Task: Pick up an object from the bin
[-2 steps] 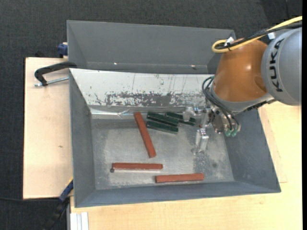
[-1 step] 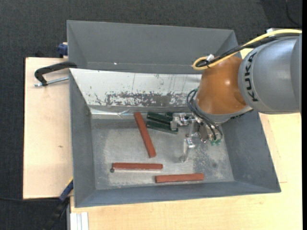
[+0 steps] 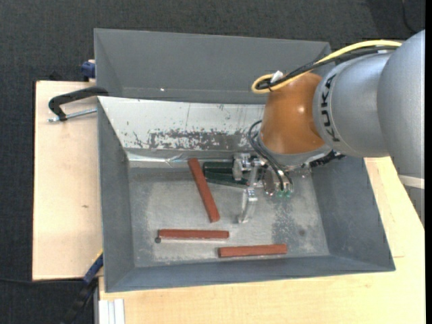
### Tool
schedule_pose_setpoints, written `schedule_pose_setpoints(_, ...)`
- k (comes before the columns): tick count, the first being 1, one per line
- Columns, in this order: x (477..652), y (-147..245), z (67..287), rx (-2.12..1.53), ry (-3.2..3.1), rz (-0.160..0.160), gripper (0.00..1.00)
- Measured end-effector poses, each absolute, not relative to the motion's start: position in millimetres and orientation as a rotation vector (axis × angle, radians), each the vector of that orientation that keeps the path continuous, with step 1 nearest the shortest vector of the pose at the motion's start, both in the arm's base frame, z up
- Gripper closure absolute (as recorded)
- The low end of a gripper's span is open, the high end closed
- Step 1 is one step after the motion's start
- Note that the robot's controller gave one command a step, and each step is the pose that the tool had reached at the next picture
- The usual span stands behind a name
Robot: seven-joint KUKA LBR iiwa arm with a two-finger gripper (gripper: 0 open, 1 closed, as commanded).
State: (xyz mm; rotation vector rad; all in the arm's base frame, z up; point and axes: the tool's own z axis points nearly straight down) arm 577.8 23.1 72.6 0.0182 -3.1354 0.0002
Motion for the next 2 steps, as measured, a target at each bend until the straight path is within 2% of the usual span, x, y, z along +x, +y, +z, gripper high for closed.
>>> schedule_pose_setpoints(1,584.6,62.8,71.1,0.133,-3.143,-0.002,1.00)
schedule_pose_setpoints(2,584.6,62.8,71.1,0.133,-3.143,-0.002,1.00)
